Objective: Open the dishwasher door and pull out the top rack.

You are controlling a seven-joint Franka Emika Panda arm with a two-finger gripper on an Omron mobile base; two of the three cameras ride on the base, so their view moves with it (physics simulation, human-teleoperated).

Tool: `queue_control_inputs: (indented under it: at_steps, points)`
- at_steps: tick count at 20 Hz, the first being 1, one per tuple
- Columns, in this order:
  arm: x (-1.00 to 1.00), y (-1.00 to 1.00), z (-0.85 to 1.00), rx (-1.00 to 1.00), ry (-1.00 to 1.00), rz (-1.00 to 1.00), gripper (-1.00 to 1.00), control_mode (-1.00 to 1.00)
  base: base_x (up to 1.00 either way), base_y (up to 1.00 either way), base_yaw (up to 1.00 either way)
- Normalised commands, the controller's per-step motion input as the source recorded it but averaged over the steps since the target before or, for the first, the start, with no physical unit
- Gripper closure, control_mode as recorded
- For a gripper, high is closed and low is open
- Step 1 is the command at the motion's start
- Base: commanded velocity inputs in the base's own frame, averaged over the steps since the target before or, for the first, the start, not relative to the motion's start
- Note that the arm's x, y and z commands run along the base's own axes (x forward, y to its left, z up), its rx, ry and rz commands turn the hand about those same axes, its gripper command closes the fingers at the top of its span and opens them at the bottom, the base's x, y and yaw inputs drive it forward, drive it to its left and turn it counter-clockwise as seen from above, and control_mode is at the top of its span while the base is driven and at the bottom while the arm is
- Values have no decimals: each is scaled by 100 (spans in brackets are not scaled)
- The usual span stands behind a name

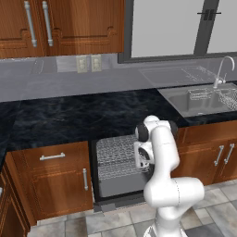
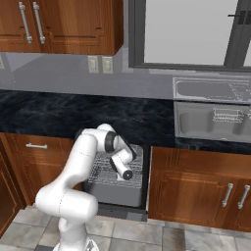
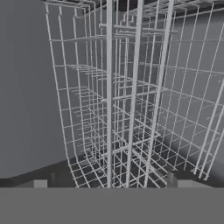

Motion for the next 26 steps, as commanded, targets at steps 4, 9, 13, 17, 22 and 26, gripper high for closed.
queue_control_inputs:
  at_steps: [4,9,13,17,22,26]
  points:
    - [39,0,-49,0,12,0,-100,-100,0,0,0]
    - [37,0,-27,0,11,0,-100,-100,0,0,0]
    - [31,0,-23,0,6,0,-100,-100,0,0,0]
    - [31,0,-12,0,1,0,-100,-100,0,0,0]
    - [42,0,-9,0,1,-3,-100,-100,0,0,0]
    - [37,0,-4,0,0,-3,-100,-100,0,0,0]
